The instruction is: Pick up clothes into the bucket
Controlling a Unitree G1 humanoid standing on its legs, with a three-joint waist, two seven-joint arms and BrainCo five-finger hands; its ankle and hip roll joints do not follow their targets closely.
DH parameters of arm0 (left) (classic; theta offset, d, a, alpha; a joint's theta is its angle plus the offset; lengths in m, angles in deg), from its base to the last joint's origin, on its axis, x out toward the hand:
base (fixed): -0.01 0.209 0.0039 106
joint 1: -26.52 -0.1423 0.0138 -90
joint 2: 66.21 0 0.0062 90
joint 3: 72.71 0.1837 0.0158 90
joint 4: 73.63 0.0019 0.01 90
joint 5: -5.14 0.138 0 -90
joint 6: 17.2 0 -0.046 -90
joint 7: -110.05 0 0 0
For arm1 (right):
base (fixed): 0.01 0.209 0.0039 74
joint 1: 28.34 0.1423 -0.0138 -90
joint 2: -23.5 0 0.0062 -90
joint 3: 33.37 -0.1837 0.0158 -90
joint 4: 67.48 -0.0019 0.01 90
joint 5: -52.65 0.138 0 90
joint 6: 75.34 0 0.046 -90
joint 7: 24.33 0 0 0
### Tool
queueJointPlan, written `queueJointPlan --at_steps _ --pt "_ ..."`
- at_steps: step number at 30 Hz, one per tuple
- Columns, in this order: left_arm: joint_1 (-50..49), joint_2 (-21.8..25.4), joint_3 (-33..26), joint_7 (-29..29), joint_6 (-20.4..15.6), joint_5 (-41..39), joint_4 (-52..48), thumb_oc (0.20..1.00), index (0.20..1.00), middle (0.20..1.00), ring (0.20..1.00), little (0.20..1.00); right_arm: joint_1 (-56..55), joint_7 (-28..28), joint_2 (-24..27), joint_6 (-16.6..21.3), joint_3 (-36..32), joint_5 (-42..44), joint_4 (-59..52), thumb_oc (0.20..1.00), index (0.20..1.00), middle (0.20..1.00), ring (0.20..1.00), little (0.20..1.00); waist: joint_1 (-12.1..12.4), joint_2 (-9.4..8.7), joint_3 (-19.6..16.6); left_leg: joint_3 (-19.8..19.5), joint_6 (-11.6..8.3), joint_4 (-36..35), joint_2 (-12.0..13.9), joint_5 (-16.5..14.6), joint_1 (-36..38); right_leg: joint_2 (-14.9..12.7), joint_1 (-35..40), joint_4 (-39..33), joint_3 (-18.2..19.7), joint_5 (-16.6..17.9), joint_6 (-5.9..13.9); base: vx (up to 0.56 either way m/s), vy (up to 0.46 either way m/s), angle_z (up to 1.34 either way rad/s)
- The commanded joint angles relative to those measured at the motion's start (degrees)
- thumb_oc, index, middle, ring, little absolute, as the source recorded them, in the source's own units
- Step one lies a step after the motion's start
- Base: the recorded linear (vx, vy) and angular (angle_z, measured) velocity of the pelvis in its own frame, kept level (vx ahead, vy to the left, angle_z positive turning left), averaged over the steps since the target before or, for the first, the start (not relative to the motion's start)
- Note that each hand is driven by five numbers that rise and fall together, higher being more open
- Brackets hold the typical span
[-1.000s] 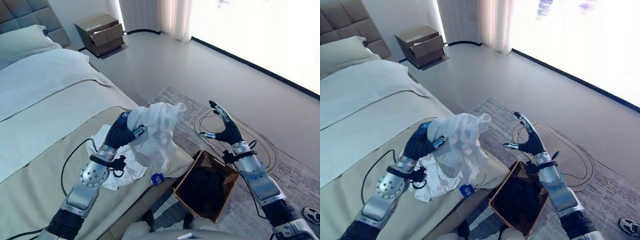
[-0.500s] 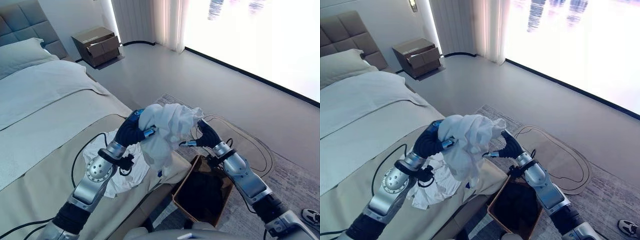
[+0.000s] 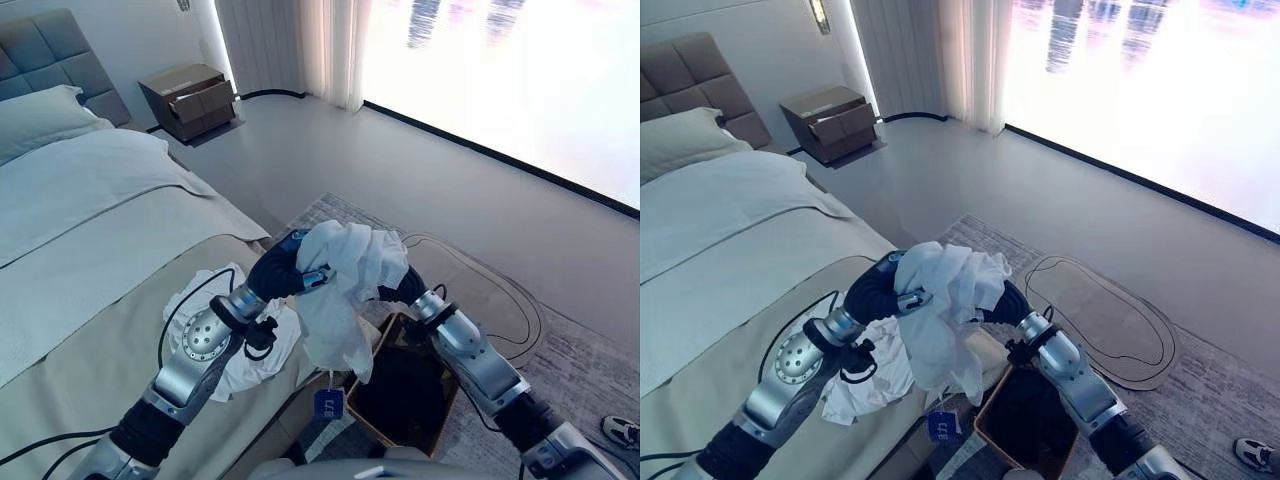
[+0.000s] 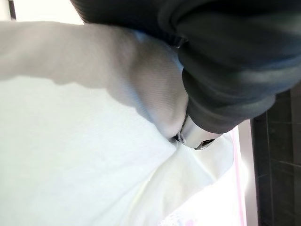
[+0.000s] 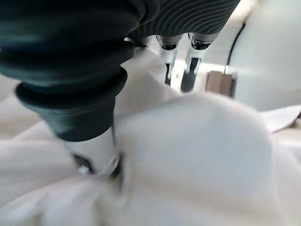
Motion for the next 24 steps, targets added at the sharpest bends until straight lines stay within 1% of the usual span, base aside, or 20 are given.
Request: queueJointPlan --at_steps 1,2,3,13,16,17,23,24 --pt "3.2 0.0 -0.1 -0.6 -2.0 -2.8 -4.4 0.200 0.200 0.200 0.200 0.200 2.6 1.6 -2.7 1.7 1.8 5.3 -2.3 0.200 0.200 0.200 0.200 0.200 -0.3 -2.72 -2.1 -2.5 -1.60 1.0 2.9 -3.1 0.2 -6.9 1.7 -10.3 0.2 12.4 6.69 0.00 0.000 0.00" --pt "3.3 0.0 -0.2 -0.8 -2.0 -2.4 -5.2 0.200 0.200 0.200 0.200 0.200 2.3 2.4 -3.2 1.4 1.8 7.5 -1.7 0.200 0.200 0.200 0.200 0.200 -0.2 -2.71 -2.1 -2.6 -1.59 1.0 2.9 -3.1 0.1 -6.9 1.8 -10.4 0.1 12.4 6.70 0.00 0.000 0.00" --pt "3.2 -0.1 -0.3 -0.9 -2.0 -2.6 -5.4 0.200 0.200 0.200 0.200 0.200 2.1 2.4 -3.4 1.4 1.8 7.9 -1.4 0.200 0.200 0.200 0.200 0.200 -0.2 -2.67 -2.0 -2.6 -1.61 1.0 2.8 -3.1 0.1 -7.0 1.7 -10.4 0.0 12.4 6.70 0.00 0.000 0.00" --pt "1.7 -1.0 -1.5 -1.4 -2.2 -2.9 -4.8 0.200 0.200 0.200 0.200 0.200 0.1 2.6 -3.9 1.4 0.3 8.6 -0.1 0.200 0.200 0.200 0.200 0.200 0.0 -2.69 -2.0 -3.0 -1.55 1.3 2.6 -3.2 -0.1 -7.0 2.0 -10.3 -0.2 12.2 6.54 0.00 0.000 0.00" --pt "0.3 -1.6 -2.3 -0.3 -2.2 -1.6 -3.8 0.200 0.200 0.200 0.200 0.200 -2.2 2.7 -5.5 1.2 -1.4 12.6 1.7 0.200 0.200 0.200 0.200 0.200 -0.1 -2.68 -1.9 -2.9 -1.52 1.4 2.6 -3.3 -0.1 -7.1 2.0 -10.3 -0.2 12.2 6.59 0.00 0.000 0.00" --pt "-0.3 -1.9 -2.7 0.2 -2.1 -1.2 -3.6 1.000 1.000 1.000 1.000 1.000 -2.8 2.7 -5.8 1.2 -1.8 13.2 1.8 0.200 0.200 0.200 0.200 0.200 -0.1 -2.73 -1.8 -2.9 -1.51 1.4 2.6 -3.3 -0.2 -7.1 2.0 -10.3 -0.2 12.2 6.57 0.00 0.000 0.00" --pt "-3.5 -2.9 -5.1 1.9 -2.2 0.2 -2.3 1.000 1.000 1.000 1.000 1.000 -6.2 2.5 -7.0 1.1 -4.4 16.8 2.4 0.200 0.200 0.200 0.200 0.200 -0.1 -2.64 -1.7 -3.0 -1.45 1.5 2.6 -3.3 -0.4 -7.1 1.8 -10.3 -0.2 12.3 6.51 0.00 0.000 0.00" --pt "-5.1 -3.3 -6.2 2.9 -2.2 1.1 -1.5 1.000 1.000 1.000 1.000 1.000 -7.6 2.3 -7.7 1.1 -5.8 18.4 2.8 0.200 0.200 0.200 0.200 0.200 -0.1 -2.66 -1.6 -3.0 -1.44 1.6 2.6 -3.2 -0.5 -7.1 1.7 -10.3 -0.2 12.3 6.51 0.00 0.000 0.00"
